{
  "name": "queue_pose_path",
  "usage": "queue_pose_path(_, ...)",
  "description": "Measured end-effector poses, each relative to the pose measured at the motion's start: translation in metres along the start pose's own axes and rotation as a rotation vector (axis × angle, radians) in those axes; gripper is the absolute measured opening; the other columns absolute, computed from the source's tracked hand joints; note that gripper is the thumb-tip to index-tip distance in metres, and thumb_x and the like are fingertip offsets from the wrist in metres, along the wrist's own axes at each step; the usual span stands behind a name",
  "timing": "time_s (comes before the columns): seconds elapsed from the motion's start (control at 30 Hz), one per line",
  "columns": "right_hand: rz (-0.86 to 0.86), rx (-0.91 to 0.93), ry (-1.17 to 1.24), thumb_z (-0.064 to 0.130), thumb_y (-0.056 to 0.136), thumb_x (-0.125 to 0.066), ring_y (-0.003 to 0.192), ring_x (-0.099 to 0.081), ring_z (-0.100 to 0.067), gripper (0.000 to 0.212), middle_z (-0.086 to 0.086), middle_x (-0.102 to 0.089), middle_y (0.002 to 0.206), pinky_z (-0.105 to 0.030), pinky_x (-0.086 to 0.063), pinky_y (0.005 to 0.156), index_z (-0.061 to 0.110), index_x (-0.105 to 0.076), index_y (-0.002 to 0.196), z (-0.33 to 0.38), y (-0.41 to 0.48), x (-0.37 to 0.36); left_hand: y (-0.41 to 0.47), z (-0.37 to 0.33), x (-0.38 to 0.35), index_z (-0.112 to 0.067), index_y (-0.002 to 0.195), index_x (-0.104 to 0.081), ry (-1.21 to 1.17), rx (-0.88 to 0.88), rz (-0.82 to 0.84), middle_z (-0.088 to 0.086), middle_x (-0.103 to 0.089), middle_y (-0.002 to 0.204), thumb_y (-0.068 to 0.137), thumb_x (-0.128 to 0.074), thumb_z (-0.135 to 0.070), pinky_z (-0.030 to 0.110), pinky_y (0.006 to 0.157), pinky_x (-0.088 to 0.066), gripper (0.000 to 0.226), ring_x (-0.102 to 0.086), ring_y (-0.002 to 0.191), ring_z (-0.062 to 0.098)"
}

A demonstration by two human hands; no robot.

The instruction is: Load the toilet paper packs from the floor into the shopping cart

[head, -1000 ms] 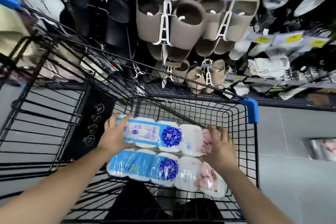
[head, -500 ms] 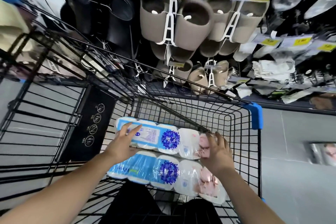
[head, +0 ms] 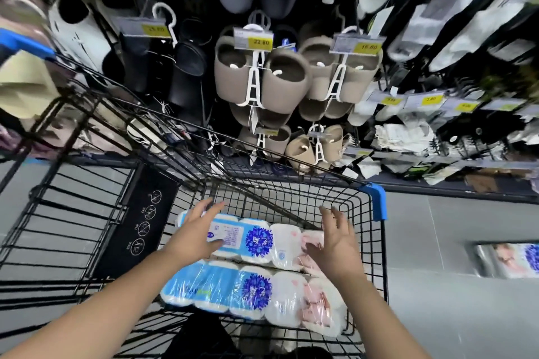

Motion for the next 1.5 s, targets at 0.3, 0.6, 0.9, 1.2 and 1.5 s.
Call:
queue_pose_path(0.3,-0.357,0.215,0.076,0.027,0.085,-0.078,0.147,-0.031,-0.025,0.083,-0.004,-0.030,0.164,-0.037,-0.027,0.120,0.025,-0.034,0.156,0.052,-0.040,0.136,-0.025,-0.122,0.110,-0.033,0.157,-0.028,-0.014,-0.287,-0.228,0.002,-0.019,0.165,0.084,-0.080,-0.029,0.023,0.117,-0.010,0.089,-0.020,0.152,0.025)
queue_pose_path(0.6,-0.723,0.263,0.258,0.044,0.092,-0.070,0.143,-0.037,-0.013,0.066,0.000,-0.043,0.150,-0.034,-0.032,0.121,0.019,-0.047,0.149,0.064,-0.151,0.266,-0.094,-0.254,0.220,-0.033,0.156,-0.032,-0.080,-0.694,-0.458,-0.007,-0.026,0.161,0.082,-0.080,-0.042,0.039,0.125,-0.020,0.089,-0.023,0.151,0.015)
queue_pose_path(0.9,-1.099,0.224,0.496,0.046,0.089,-0.072,0.132,-0.047,0.003,0.057,0.017,-0.052,0.136,-0.019,-0.038,0.109,0.037,-0.049,0.141,0.046,-0.294,0.337,-0.204,-0.368,0.243,-0.038,0.153,-0.035,-0.186,-1.074,-0.453,-0.018,-0.031,0.157,0.078,-0.072,-0.056,0.048,0.119,-0.035,0.085,-0.028,0.149,0.004)
queue_pose_path(1.2,-1.355,0.109,0.663,0.047,0.086,-0.075,0.126,-0.056,-0.003,0.054,0.023,-0.057,0.128,-0.024,-0.045,0.100,0.042,-0.055,0.136,-0.076,-0.428,0.346,-0.300,-0.464,0.182,-0.038,0.147,-0.043,-0.275,-1.253,-0.383,-0.023,-0.043,0.147,0.075,-0.076,-0.046,0.041,0.114,-0.041,0.080,-0.041,0.141,0.002)
queue_pose_path(1.5,-1.499,-0.055,0.694,0.045,0.084,-0.080,0.120,-0.059,0.001,0.053,0.015,-0.063,0.126,-0.026,-0.046,0.103,0.040,-0.058,0.131,-0.235,-0.565,0.341,-0.375,-0.599,0.033,-0.046,0.142,-0.044,-0.346,-1.379,-0.186,-0.033,-0.044,0.141,0.079,-0.073,-0.056,0.021,0.105,-0.040,0.071,-0.043,0.135,-0.010)
Point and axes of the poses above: each hand's wrist, its own y-axis towards the middle knuckle, its own x-axis out of the back of the hand, z = x × y, the point moved 4 cm from there along y, towards the middle knuckle
